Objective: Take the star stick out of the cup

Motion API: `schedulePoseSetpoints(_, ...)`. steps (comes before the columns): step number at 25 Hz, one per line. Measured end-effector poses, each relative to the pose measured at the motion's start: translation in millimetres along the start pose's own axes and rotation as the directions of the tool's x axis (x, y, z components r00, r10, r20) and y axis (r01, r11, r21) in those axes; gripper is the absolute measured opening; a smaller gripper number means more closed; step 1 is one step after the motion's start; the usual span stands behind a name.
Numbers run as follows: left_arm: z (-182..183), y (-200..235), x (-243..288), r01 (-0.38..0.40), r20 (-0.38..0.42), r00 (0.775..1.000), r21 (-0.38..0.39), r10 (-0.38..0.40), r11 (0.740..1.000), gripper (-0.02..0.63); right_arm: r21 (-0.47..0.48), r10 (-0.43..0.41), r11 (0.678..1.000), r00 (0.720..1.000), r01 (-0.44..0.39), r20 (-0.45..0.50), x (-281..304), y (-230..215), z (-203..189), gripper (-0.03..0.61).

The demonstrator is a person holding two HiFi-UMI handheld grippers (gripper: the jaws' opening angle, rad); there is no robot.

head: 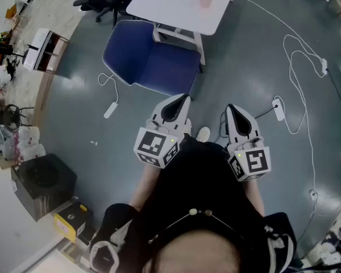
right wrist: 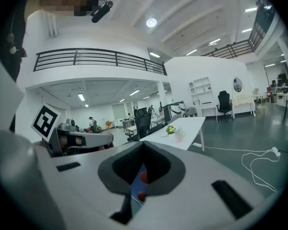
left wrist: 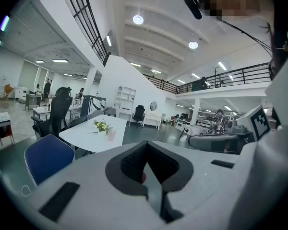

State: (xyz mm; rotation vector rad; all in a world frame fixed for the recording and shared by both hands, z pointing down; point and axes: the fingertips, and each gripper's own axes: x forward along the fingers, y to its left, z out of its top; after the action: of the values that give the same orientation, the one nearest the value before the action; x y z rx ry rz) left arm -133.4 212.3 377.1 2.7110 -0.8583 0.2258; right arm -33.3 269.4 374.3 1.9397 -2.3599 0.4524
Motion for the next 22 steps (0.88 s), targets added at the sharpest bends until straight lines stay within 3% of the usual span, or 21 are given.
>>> schedulePoseSetpoints(14,-6.1,-16.8,5.7,-0.015,0.003,1.000,-0.001,0.015,1.000,0.002,0.013,0.001,1.000,1.000,-0.001,-0.006,-16.0,-16.1,-9.1,0.000)
schedulePoseSetpoints(18,-13.0,-23.8,8.2,-0.021,-0.002,1.000,-0.005,0.021,1.000,0.002,0.027,0.033,0.999,0.997,-0.032,-0.062,-19.0,-18.6,-24.6,0.002)
schedulePoseSetpoints(22,-24.6,-32.9,16.2,-0.018,-0.017,1.000,-0.016,0.018,1.000,0.002,0.090,0.015,0.996,0.993,-0.005,-0.121,-20.6,-33.8,-48.4,0.002)
